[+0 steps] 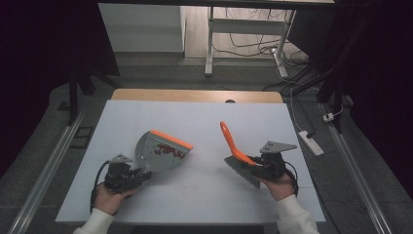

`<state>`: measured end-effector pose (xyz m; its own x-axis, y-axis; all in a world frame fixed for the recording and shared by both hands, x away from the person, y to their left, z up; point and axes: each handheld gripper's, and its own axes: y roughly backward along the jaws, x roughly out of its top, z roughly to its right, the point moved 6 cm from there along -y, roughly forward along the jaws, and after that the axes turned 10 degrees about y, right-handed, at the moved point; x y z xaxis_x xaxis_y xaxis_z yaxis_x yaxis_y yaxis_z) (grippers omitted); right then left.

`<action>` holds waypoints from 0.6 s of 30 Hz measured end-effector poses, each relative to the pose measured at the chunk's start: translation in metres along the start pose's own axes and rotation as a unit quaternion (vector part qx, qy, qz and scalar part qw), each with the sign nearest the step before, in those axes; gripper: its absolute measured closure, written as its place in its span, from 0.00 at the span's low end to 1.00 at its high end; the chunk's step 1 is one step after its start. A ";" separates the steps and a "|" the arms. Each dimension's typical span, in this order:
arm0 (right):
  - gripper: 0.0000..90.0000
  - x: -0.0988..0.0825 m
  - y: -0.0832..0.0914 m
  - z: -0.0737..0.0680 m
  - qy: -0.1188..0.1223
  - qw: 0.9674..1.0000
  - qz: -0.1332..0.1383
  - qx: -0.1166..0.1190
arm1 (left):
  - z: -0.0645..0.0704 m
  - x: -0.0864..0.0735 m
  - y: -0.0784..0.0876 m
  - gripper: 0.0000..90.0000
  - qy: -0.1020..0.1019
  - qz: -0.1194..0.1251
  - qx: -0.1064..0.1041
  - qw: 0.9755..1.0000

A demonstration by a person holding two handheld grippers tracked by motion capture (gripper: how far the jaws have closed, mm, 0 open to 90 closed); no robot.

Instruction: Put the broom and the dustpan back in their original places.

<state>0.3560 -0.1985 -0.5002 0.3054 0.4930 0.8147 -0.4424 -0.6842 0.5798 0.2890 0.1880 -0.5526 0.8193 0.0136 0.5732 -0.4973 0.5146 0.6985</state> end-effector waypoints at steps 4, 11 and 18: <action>0.78 -0.004 -0.001 -0.003 -0.015 1.000 -0.010 -0.002 | -0.003 -0.003 0.002 0.68 0.013 0.007 0.012 1.000; 0.78 -0.008 0.002 -0.006 -0.030 1.000 -0.008 0.004 | -0.007 -0.004 0.002 0.68 0.037 0.022 0.032 0.999; 0.78 -0.015 0.004 -0.002 -0.053 0.998 -0.016 0.001 | -0.009 -0.005 0.003 0.68 0.058 0.045 0.044 0.996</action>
<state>0.3479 -0.2072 -0.5103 0.4065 0.4544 0.7927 -0.4296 -0.6706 0.6047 0.2860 0.1972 -0.5570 0.7955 0.1572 0.5851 -0.5886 0.4294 0.6849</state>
